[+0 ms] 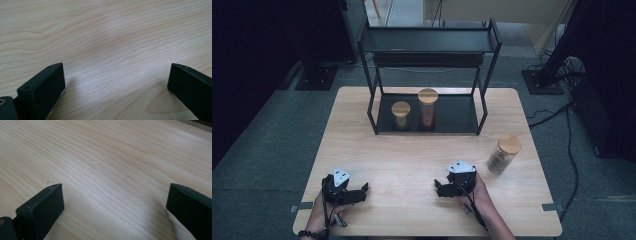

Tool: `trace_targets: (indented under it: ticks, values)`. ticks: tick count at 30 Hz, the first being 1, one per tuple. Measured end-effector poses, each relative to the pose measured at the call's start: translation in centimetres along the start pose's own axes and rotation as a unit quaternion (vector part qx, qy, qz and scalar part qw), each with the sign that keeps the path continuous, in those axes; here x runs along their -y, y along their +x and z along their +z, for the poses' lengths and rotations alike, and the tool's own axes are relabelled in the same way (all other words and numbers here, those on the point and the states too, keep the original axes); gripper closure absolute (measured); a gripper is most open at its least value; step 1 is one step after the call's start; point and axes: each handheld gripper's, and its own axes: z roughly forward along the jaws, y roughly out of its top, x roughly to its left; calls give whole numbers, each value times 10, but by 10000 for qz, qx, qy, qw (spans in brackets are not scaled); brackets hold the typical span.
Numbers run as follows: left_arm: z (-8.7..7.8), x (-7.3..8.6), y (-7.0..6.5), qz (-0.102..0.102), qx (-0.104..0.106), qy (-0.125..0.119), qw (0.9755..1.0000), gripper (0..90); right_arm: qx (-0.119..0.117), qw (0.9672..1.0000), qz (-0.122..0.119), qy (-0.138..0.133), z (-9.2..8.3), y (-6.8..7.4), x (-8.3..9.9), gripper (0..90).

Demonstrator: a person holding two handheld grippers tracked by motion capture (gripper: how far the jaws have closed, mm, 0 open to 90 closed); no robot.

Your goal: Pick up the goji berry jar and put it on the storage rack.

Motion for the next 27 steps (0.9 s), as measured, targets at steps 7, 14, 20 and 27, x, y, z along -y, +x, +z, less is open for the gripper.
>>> trace_targets:
  ticks: [7, 14, 20, 27]
  values:
    - [0, 0, 0, 21, -15, -4, 10000, 15, 31, 10000, -11, -6, -8, -3, 8, 10]
    - [0, 0, -1, 28, -37, -23, 10000, 15, 69, 10000, 15, -23, -17, -7, 15, 10]
    - [0, 0, -1, 26, -40, -24, 10000, 15, 102, 9999, 21, -20, -22, -11, 20, 10]
    - [0, 0, -1, 30, -42, -22, 10000, 15, 182, 9998, 25, 10, -30, -19, 28, 10]
